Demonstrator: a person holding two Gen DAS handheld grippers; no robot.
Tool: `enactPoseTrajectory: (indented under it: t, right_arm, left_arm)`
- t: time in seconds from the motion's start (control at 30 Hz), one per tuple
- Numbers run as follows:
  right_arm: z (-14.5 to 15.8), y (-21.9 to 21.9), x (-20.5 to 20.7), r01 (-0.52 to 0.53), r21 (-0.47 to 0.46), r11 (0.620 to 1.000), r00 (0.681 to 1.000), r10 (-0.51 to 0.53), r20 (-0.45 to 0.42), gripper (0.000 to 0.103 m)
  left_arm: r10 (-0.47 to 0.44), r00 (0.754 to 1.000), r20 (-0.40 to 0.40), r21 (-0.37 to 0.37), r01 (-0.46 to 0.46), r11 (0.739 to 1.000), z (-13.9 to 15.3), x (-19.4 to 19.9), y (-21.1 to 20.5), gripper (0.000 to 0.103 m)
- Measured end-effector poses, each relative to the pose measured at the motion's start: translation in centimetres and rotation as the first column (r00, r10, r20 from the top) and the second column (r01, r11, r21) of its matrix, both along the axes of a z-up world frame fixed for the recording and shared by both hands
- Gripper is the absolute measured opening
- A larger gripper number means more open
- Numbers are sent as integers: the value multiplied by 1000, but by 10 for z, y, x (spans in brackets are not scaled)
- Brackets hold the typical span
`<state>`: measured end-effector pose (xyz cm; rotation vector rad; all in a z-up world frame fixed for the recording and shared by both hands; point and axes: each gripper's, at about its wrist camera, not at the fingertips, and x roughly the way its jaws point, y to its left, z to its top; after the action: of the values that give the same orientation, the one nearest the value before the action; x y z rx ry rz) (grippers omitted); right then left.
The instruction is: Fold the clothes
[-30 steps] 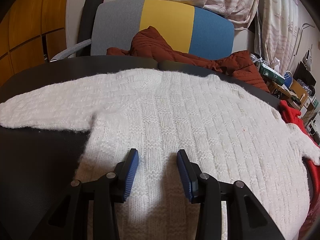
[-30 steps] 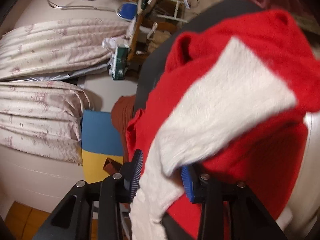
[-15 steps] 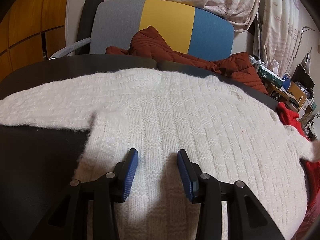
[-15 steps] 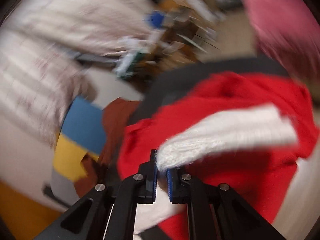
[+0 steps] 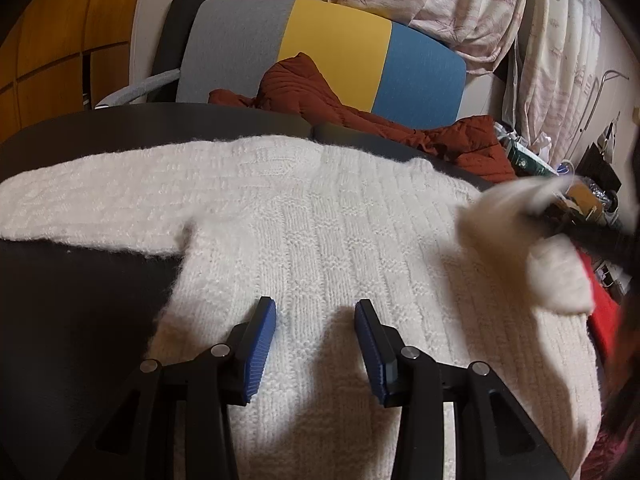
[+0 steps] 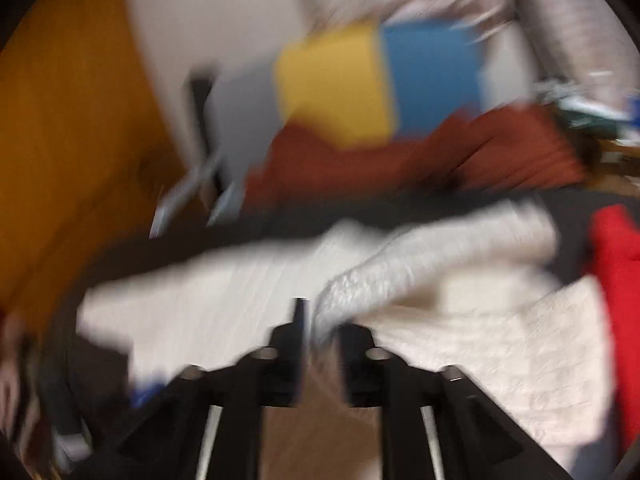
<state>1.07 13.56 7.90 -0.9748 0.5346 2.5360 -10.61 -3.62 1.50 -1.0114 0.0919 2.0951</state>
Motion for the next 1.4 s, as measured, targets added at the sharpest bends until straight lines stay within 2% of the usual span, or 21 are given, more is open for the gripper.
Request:
enactPoseTrajectory:
  t: [0.07,0.17,0.2,0.27,0.33,0.43,0.5,0.57,0.7,0.8,0.87,0.93,1.0,1.07,1.13,1.2,1.23,1.27,1.3,1.37,1.4]
  right_arm:
    - [-26,-20,-3,-63,14,998,996,62,59,53]
    - [-24,-21,39,10,46,999,999,-8,-40,55]
    - [-22,-21,54,39,55,998,996,-35,-79,62]
    - [-20,-14,84,118,49,992,982,-110,-152,69]
    - [-28,6,115,233,5,972,957,-229,-177,69]
    - [-56,36,141,320,-88,943,933,-330,-147,69]
    - [-63,45,153,313,-170,934,915,-345,-208,69]
    - [-67,50,158,295,-224,929,902,-348,-255,71]
    - [-67,52,147,260,-208,943,917,-308,-253,84]
    - [-67,51,145,243,-203,949,920,-291,-261,85]
    - [-68,50,148,238,-205,949,919,-289,-267,85]
    - [-70,48,152,234,-207,950,918,-286,-273,85]
    - [-71,47,155,230,-208,951,917,-283,-279,86]
    - [-71,47,156,227,-211,951,916,-282,-285,86]
    - [-71,47,157,224,-213,951,915,-280,-290,87]
    - [-71,47,157,221,-214,952,915,-278,-294,87]
    - [-72,47,157,219,-215,952,914,-277,-295,87]
    - [-72,47,157,218,-216,952,914,-277,-297,87]
    - [-72,47,157,217,-218,952,913,-277,-299,87]
    - [-72,47,157,216,-219,951,913,-277,-301,87]
    - [-72,47,157,216,-219,951,912,-277,-302,87]
  left_arm:
    - [0,1000,9,10,0,1000,0,-1,-1,41]
    - [1,1000,9,7,-1,1000,-1,-1,0,41]
    - [0,1000,4,1,0,1000,-1,0,1,42]
    - [-2,1000,-5,-11,2,1000,1,1,4,44]
    - [-5,1000,3,-28,5,1000,6,2,9,44]
    - [-29,987,161,61,19,998,23,-6,26,44]
    - [-16,978,209,101,-5,995,36,-8,42,45]
    - [-41,974,223,92,21,996,47,-5,70,45]
    - [-174,970,172,-7,178,984,61,16,137,45]
    - [-286,955,81,-159,296,942,62,40,185,45]
    - [-313,950,7,-286,302,910,52,51,210,45]
    - [-303,950,-73,-390,253,885,39,52,224,45]
    - [-271,954,-124,-433,194,880,25,47,230,45]
    - [-239,963,-124,-380,177,908,21,41,225,41]
    - [-189,977,-100,-294,152,944,23,32,211,16]
    - [-154,988,-32,-187,145,972,32,20,196,13]
    - [-140,990,2,-88,140,986,40,14,183,13]
    - [-131,991,38,45,130,991,51,8,166,13]
    - [-107,993,54,130,99,986,55,3,150,13]
    - [-29,998,60,226,15,974,57,-4,119,15]
    - [-5,997,78,235,-13,972,52,-8,109,16]
